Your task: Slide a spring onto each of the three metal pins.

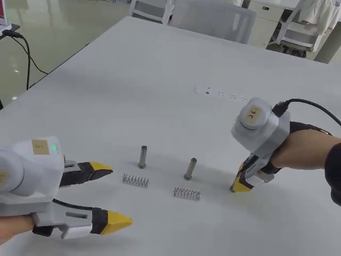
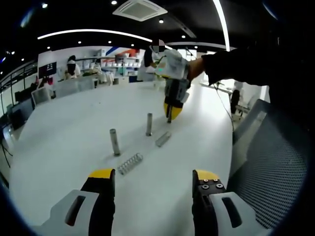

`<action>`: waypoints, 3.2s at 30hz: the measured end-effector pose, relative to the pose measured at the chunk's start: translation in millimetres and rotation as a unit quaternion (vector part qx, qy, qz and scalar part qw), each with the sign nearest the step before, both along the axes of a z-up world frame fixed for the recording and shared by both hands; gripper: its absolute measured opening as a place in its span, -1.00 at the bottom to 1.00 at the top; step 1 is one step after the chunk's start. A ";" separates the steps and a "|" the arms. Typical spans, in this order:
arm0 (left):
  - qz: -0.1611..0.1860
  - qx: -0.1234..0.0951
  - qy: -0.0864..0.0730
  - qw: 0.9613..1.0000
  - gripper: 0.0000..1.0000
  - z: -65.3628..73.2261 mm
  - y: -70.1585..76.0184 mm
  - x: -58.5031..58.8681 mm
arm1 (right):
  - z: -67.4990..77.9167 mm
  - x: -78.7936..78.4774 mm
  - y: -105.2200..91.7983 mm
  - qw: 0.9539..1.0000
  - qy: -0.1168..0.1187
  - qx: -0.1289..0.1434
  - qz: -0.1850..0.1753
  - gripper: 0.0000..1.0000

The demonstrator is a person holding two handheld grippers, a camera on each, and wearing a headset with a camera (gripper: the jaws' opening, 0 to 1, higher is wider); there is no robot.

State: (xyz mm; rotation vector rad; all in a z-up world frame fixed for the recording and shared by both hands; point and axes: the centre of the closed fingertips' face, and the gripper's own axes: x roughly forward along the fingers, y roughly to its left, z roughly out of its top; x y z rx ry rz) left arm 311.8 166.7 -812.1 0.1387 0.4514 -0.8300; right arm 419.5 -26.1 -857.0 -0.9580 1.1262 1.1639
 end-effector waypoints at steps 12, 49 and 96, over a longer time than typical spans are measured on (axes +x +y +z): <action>0.001 -0.002 0.000 1.000 0.15 -0.2 -0.1 -0.7 | -3.6 -1.1 -0.8 1.000 -0.004 0.001 0.006 -0.68; -0.018 0.000 -0.002 1.000 0.10 1.3 -9.7 -1.4 | 17.4 -43.1 64.5 0.995 -0.016 0.036 0.088 -0.64; -0.058 -0.001 0.003 0.998 -0.07 -1.1 -33.2 -5.6 | 6.1 -74.3 89.6 0.992 -0.007 0.056 0.115 -0.85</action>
